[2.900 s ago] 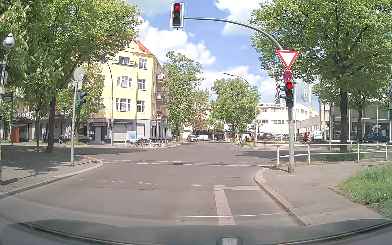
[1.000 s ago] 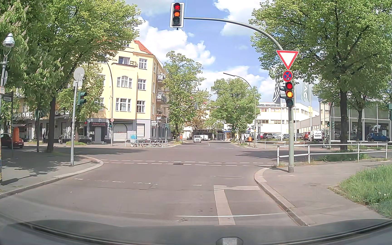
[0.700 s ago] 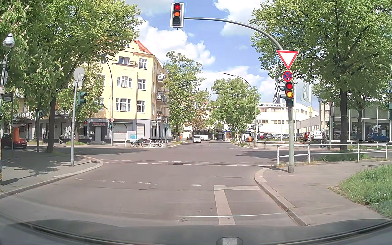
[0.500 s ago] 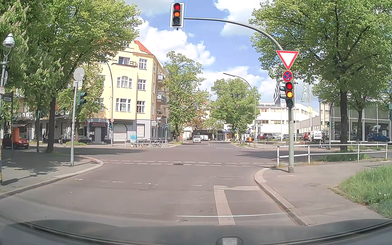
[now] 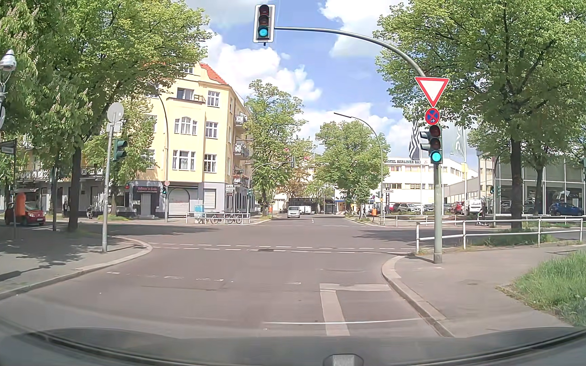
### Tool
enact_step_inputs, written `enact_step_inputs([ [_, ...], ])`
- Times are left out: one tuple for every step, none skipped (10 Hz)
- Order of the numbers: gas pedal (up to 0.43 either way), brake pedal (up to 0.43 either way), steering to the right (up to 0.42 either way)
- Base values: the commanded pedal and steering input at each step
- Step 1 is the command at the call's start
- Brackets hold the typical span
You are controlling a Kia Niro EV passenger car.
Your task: Follow the waypoints while adhering to traffic rules and regulations
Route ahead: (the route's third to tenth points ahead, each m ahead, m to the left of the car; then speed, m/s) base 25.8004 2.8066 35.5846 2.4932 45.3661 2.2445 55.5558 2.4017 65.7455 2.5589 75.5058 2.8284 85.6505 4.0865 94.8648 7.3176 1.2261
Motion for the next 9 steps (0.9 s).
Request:
enact_step_inputs([
  [0.398,0.018,-0.004],
  [0.398,0.018,-0.004],
  [0.409,0.018,-0.004],
  [0.429,0.018,-0.004],
  [0.449,0.018,-0.004],
  [0.449,0.012,-0.004],
  [0.449,0.018,-0.004],
  [0.461,0.018,-0.004],
  [0.469,0.018,-0.004],
])
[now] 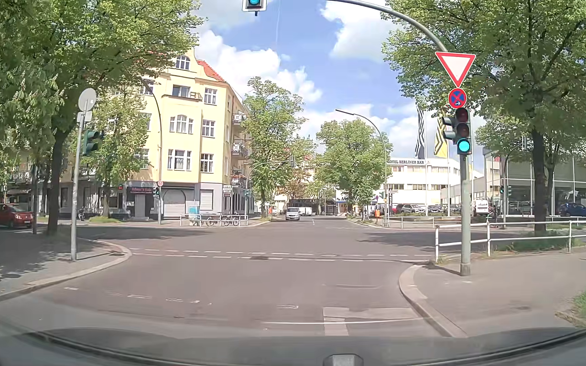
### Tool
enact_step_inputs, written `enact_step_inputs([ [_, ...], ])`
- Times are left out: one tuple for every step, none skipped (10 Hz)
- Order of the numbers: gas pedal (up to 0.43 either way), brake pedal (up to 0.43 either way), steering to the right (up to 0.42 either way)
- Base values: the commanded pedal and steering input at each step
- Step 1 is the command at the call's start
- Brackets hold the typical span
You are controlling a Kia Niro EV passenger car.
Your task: Follow the waypoints while adhering to traffic rules and regulations
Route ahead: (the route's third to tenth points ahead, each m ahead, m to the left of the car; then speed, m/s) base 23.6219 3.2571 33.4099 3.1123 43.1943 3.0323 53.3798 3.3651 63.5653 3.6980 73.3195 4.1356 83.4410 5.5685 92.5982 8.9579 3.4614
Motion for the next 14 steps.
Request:
enact_step_inputs([
  [0.469,0.018,-0.004],
  [0.469,0.018,-0.004],
  [0.469,0.018,-0.004],
  [0.469,0.018,-0.004],
  [0.469,0.018,-0.004],
  [0.469,0.018,-0.004],
  [0.469,0.018,0.000],
  [0.469,0.018,0.016],
  [0.461,0.018,0.029],
  [0.461,0.018,0.046],
  [0.469,0.018,0.056],
  [0.480,0.018,0.056],
  [0.480,0.018,0.055],
  [0.480,0.018,0.055],
])
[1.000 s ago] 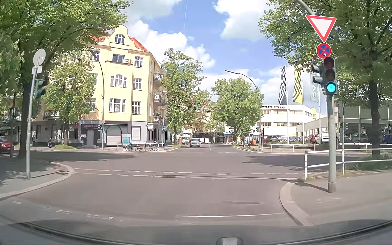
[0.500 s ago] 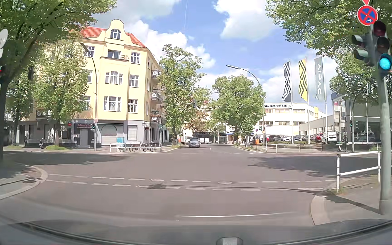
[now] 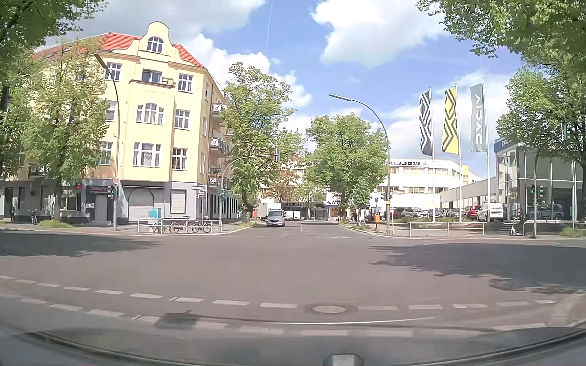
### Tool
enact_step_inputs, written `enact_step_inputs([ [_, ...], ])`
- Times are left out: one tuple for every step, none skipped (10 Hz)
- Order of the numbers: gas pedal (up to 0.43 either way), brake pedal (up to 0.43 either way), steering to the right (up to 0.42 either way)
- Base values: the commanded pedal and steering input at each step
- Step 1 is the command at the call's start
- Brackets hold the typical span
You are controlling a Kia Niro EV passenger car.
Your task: Follow the waypoints while adhering to traffic rules and regulations
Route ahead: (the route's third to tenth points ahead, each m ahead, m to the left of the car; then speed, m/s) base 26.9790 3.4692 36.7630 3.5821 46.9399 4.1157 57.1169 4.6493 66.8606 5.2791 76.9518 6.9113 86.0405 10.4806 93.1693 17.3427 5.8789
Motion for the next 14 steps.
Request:
enact_step_inputs([
  [0.480,0.018,0.052],
  [0.480,0.018,0.046],
  [0.480,0.018,0.044],
  [0.480,0.018,0.043],
  [0.480,0.018,0.041],
  [0.480,0.018,0.040],
  [0.480,0.018,0.034],
  [0.480,0.018,0.016],
  [0.488,0.018,0.005],
  [0.488,0.018,0.001],
  [0.488,0.018,0.001],
  [0.488,0.018,-0.001],
  [0.488,0.018,0.000],
  [0.488,0.018,-0.002],
])
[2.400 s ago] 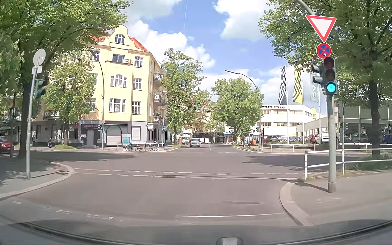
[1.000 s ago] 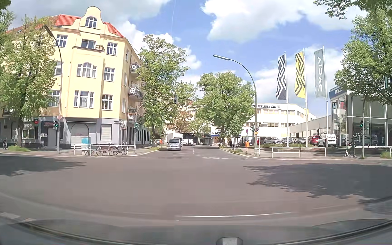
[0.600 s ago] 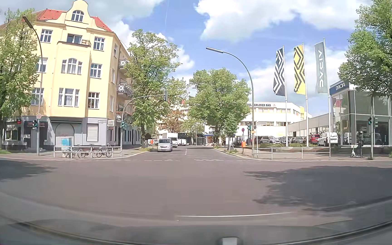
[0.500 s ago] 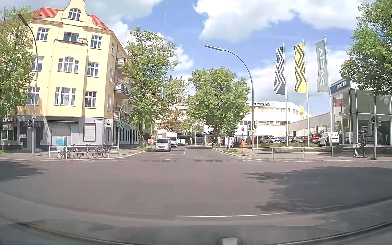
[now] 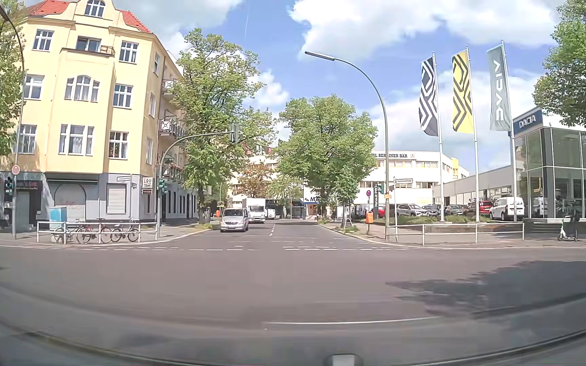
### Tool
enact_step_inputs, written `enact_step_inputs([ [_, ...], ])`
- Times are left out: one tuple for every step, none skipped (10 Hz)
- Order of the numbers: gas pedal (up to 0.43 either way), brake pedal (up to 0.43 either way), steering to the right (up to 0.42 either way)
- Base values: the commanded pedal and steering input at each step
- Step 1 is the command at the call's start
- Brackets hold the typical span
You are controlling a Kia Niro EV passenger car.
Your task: Follow the waypoints while adhering to traffic rules and regulations
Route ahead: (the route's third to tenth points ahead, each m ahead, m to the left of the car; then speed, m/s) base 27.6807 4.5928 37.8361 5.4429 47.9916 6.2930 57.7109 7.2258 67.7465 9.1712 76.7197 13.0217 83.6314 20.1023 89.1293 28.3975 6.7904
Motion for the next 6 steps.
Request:
enact_step_inputs([
  [0.488,0.018,-0.005],
  [0.488,0.018,-0.005],
  [0.488,0.018,-0.003],
  [0.488,0.018,-0.002],
  [0.488,0.018,-0.002],
  [0.488,0.018,-0.002],
])
